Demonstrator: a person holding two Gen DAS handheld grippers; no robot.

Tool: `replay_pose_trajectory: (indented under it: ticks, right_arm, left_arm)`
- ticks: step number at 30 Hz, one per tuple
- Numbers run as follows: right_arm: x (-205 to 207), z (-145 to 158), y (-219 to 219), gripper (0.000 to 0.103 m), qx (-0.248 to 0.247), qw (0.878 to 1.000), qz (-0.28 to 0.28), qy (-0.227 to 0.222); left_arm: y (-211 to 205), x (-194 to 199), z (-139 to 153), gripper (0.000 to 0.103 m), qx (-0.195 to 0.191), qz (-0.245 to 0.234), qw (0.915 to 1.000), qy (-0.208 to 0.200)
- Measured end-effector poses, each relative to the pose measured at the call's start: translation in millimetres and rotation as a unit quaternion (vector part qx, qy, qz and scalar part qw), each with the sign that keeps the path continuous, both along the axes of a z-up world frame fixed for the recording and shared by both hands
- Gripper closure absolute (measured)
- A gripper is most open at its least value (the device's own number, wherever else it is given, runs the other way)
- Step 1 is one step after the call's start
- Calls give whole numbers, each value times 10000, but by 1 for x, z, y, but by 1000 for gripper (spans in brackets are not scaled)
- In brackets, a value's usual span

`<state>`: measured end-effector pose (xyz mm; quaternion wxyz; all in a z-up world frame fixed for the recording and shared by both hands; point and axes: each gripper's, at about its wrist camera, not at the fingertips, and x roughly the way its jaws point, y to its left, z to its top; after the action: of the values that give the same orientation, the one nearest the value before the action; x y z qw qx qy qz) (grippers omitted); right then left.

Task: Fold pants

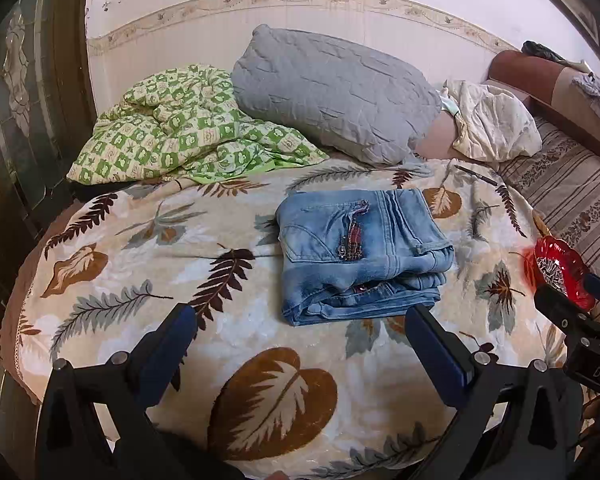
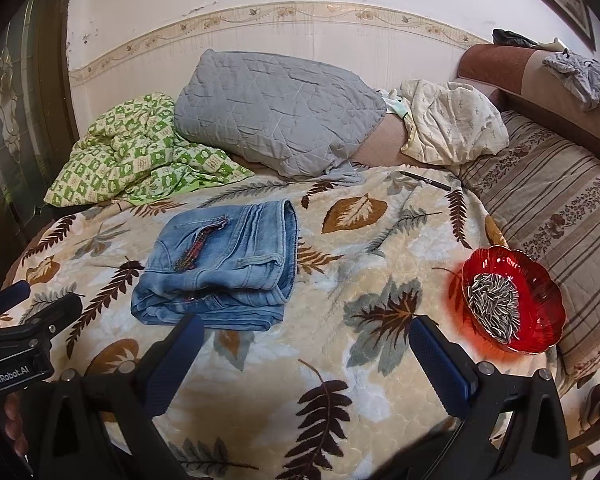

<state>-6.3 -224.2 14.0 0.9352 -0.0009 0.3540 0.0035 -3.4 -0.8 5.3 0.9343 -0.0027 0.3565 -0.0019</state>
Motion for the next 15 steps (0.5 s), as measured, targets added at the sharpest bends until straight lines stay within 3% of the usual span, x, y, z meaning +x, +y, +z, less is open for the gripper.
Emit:
replay_pose_trajectory:
  ticks: [15]
  right_arm:
    - [-1,0,1,0,-14,10000,2,6]
  left_arm:
    - [-2,-2,3,0,55,40,10000,-13]
